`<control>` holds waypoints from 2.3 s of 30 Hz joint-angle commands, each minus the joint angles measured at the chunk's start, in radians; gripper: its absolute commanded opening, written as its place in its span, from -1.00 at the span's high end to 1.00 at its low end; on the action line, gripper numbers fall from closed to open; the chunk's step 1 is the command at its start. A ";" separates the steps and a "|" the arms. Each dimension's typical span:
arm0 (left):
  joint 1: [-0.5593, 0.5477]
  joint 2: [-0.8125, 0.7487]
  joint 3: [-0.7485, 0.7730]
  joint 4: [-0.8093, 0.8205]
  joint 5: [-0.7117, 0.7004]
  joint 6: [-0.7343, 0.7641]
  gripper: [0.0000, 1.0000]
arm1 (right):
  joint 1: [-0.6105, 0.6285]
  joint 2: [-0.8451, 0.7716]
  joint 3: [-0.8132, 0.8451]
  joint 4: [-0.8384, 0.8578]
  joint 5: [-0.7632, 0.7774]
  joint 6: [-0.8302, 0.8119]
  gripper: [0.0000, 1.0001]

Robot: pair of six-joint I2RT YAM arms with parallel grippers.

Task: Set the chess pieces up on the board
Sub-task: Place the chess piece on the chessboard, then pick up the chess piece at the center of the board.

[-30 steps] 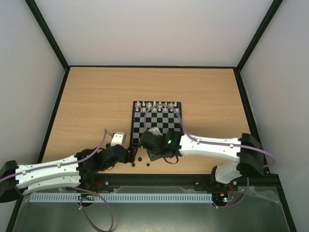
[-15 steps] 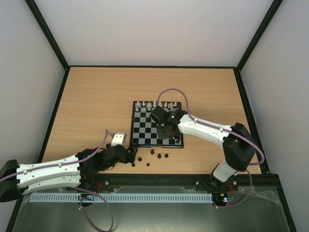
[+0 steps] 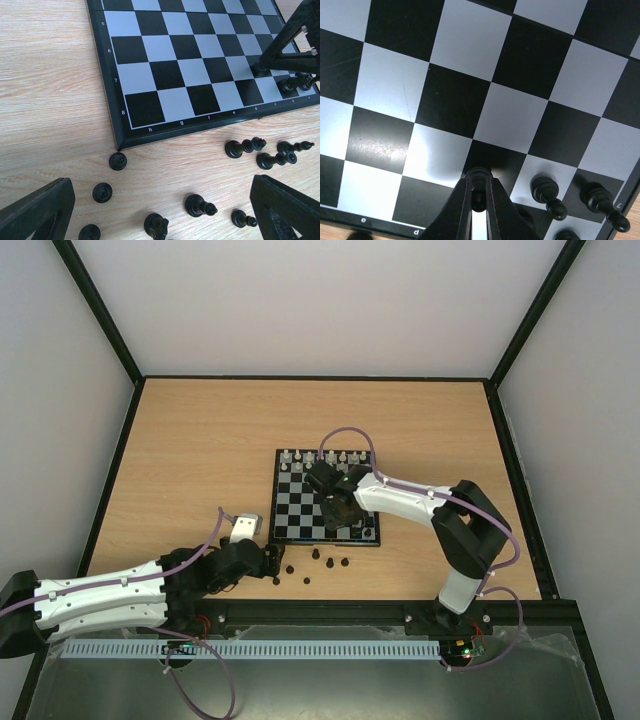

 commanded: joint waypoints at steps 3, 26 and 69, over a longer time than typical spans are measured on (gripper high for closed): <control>-0.009 0.000 0.005 -0.022 -0.023 -0.008 -0.98 | -0.016 0.024 0.012 -0.016 0.018 -0.014 0.89; -0.009 0.003 0.005 -0.020 -0.024 -0.006 -0.98 | -0.028 0.017 -0.024 -0.011 0.013 -0.008 0.80; -0.009 -0.193 0.136 -0.125 -0.047 -0.022 -0.98 | 0.352 -0.220 -0.080 0.002 -0.055 0.185 0.45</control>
